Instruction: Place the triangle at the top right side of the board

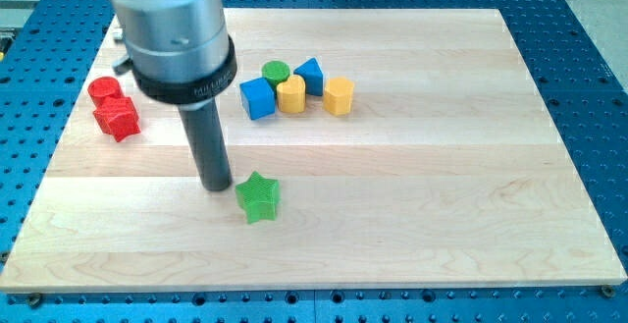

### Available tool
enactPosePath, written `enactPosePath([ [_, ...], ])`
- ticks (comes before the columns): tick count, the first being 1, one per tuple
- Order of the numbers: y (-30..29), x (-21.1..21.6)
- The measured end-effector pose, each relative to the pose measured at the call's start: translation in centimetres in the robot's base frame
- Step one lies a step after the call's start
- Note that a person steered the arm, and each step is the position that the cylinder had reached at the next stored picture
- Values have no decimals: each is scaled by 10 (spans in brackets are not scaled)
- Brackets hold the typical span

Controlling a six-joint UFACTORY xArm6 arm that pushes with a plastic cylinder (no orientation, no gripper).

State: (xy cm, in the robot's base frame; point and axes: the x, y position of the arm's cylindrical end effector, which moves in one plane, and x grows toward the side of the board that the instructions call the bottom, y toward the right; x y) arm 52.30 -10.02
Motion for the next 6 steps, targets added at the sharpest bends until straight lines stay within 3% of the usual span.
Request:
enactPosePath([
  [1,51,5],
  [3,18,-45],
  [6,38,-60],
])
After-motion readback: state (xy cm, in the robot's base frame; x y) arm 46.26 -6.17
